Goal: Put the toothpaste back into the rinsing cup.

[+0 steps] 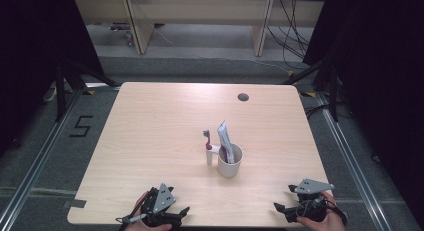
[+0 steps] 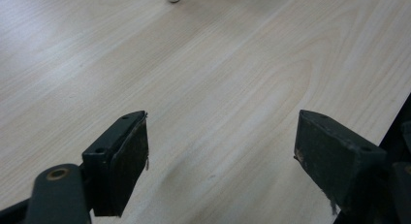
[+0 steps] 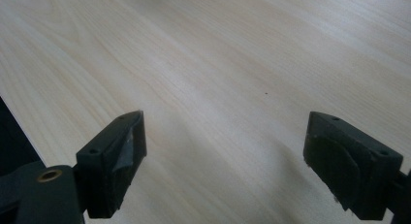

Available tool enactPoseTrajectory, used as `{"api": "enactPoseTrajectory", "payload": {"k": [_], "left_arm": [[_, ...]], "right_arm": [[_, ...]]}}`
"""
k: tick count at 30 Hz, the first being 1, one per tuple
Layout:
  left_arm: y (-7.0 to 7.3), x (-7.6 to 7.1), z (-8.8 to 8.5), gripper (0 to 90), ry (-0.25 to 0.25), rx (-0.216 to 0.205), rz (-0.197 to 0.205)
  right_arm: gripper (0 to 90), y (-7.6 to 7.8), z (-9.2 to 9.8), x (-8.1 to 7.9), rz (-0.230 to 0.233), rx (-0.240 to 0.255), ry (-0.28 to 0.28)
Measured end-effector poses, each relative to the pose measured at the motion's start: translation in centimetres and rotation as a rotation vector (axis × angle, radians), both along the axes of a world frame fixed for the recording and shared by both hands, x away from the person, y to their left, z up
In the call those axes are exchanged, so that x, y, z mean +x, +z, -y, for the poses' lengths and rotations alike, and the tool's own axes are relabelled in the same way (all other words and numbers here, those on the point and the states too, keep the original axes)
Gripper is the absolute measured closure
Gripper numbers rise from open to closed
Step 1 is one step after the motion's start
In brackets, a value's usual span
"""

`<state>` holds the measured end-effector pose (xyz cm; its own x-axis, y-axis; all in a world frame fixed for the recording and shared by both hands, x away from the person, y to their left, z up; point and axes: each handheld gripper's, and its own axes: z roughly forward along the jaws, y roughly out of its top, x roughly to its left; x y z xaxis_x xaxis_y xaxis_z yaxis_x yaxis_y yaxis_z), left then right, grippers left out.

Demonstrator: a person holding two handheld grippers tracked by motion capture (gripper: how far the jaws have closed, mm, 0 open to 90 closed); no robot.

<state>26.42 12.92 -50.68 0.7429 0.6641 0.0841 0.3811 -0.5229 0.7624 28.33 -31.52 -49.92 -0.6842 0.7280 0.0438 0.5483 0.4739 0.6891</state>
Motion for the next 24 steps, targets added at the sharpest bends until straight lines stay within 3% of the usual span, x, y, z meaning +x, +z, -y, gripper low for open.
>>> {"api": "enactPoseTrajectory", "payload": {"k": [6,8,9,10,11,12,14,17,18,21,24], "left_arm": [[-0.02,0.02,0.0,17.3,0.004,-0.011,-0.009],[-0.16,0.05,0.11,16.7,0.017,-0.032,-0.002],[-0.18,0.05,0.12,16.5,0.019,-0.037,-0.005],[-0.25,0.03,0.2,16.1,0.026,-0.05,-0.01],[-0.14,0.12,0.0,16.0,0.012,-0.018,-0.008],[-0.28,0.07,0.19,16.0,0.027,-0.053,-0.012],[-0.28,0.06,0.19,16.0,0.028,-0.054,-0.014],[-0.22,0.15,0.05,16.0,0.023,-0.027,-0.006],[-0.22,0.14,0.01,16.0,0.019,-0.015,-0.008],[-0.2,0.14,-0.02,16.0,0.017,-0.009,-0.011],[-0.22,0.19,-0.07,16.0,0.016,-0.002,-0.01]], "right_arm": [[16.4,-0.05,0.12,-0.21,-0.014,-0.014,-0.003],[16.3,-0.08,0.18,-0.2,-0.009,-0.011,0.003],[16.3,-0.06,0.06,-0.43,-0.029,-0.001,-0.021],[16.3,-0.1,0.18,-0.29,-0.005,-0.009,-0.005],[16.3,-0.18,0.2,-0.31,-0.003,-0.009,-0.002],[16.3,-0.13,0.15,-0.5,-0.025,-0.005,-0.021],[16.3,-0.16,0.2,-0.45,-0.012,-0.009,-0.01],[16.3,-0.1,0.29,-0.46,-0.015,-0.014,-0.011],[16.3,-0.12,0.43,-0.36,0.007,-0.023,-0.005],[16.3,-0.04,0.42,-0.52,-0.016,-0.013,-0.019],[16.3,-0.15,0.62,-0.28,0.01,-0.019,-0.001]]}}
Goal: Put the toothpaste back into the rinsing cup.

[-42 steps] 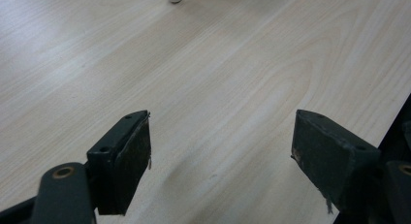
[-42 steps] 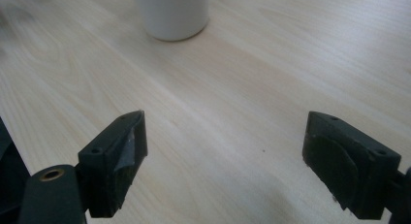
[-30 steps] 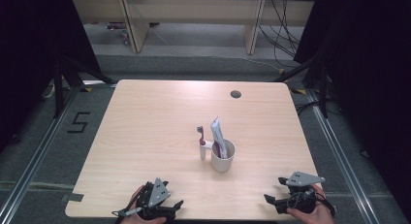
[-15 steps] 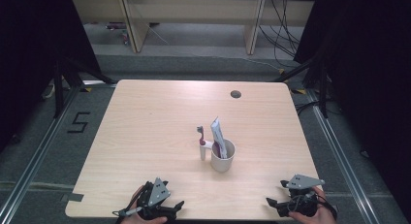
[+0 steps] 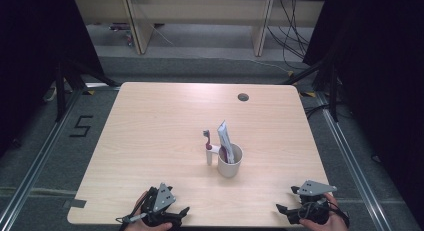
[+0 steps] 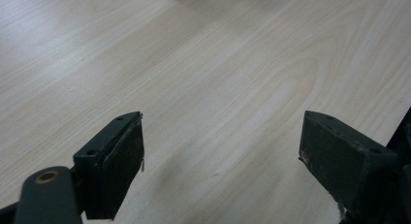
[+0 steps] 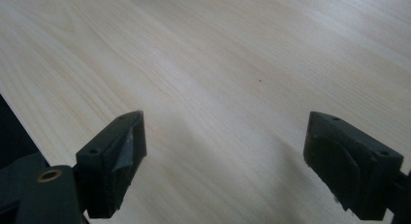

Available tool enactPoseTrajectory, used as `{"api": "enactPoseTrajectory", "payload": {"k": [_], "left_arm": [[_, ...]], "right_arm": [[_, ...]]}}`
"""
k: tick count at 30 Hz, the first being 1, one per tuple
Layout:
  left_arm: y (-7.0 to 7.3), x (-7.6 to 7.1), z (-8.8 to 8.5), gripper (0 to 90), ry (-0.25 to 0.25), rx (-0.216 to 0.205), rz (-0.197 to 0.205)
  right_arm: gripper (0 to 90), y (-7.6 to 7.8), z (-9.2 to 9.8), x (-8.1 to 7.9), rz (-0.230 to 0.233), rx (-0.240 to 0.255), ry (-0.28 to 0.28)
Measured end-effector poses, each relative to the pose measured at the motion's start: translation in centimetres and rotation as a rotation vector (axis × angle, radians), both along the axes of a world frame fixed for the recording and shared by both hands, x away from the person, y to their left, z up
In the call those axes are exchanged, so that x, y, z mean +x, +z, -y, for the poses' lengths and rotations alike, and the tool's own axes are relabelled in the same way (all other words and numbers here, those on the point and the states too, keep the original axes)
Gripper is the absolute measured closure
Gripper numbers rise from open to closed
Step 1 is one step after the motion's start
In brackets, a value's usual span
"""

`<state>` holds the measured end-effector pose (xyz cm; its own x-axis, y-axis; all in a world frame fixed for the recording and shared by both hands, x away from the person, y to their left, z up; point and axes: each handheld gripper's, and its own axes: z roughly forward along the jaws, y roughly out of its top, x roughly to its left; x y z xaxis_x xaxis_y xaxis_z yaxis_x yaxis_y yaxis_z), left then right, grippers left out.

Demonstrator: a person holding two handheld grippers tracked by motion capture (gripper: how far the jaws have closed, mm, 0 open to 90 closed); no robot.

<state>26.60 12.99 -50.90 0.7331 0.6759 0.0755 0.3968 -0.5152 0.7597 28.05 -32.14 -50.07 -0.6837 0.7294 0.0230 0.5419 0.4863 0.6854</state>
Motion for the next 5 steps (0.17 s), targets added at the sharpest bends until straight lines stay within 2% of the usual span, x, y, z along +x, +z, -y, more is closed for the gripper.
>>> {"api": "enactPoseTrajectory", "payload": {"k": [2,3,4,5], "left_arm": [[0.01,0.11,-0.06,16.0,-0.002,0.014,0.01],[0.06,0.11,-0.08,16.0,-0.003,0.021,0.009],[0.1,0.07,-0.04,16.0,-0.002,0.018,-0.008],[0.1,0.07,-0.04,16.0,-0.002,0.018,-0.008]], "right_arm": [[16.3,0.02,-0.02,-0.13,-0.015,0.006,-0.016],[16.3,0.09,-0.15,-0.33,-0.038,0.02,-0.035],[16.3,0.02,0.02,-0.16,-0.016,0.01,-0.02],[16.3,0.02,0.02,-0.16,-0.016,0.01,-0.02]]}}
